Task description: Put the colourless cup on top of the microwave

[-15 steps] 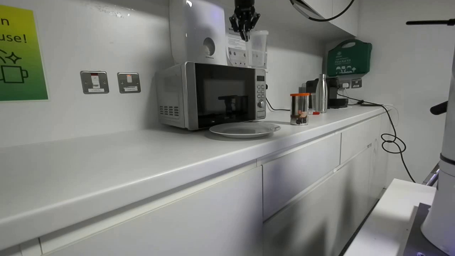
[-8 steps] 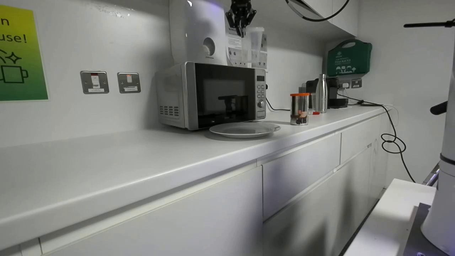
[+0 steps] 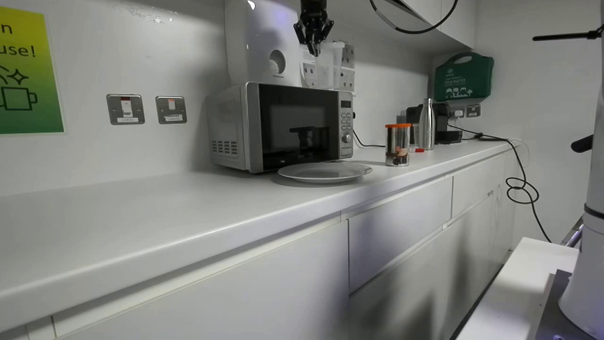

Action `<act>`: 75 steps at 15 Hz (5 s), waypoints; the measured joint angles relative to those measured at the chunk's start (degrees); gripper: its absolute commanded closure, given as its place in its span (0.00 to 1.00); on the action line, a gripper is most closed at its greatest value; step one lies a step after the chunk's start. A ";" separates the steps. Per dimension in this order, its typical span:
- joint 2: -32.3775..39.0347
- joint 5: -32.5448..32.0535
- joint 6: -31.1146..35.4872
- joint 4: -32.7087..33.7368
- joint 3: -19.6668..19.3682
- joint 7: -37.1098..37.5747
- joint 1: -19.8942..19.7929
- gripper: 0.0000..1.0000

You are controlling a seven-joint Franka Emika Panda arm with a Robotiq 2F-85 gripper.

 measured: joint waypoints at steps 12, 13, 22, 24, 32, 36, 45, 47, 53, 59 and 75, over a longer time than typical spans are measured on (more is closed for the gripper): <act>1.08 1.97 8.78 0.02 -0.85 5.85 -0.45 0.98; 1.20 2.35 9.89 -0.01 -1.00 6.29 -0.52 0.98; 1.93 2.76 12.44 -0.07 -1.45 6.85 -0.61 0.50; 2.19 2.77 12.44 -0.07 -1.48 6.85 -0.65 0.37; 2.63 2.78 12.44 -0.11 -1.67 6.85 -0.99 0.00; 2.63 2.78 12.44 -0.11 -1.77 6.85 -1.13 0.00; 2.63 2.76 12.57 0.04 -1.56 6.85 -0.55 0.00; 2.63 2.76 12.78 0.06 -1.27 6.85 -0.11 0.00; 3.10 2.42 16.12 0.06 -1.05 6.85 1.12 0.00; 4.25 -0.87 27.81 -0.36 -1.24 7.78 1.14 0.00; -4.54 -5.03 31.20 -8.44 -3.68 10.98 0.88 0.00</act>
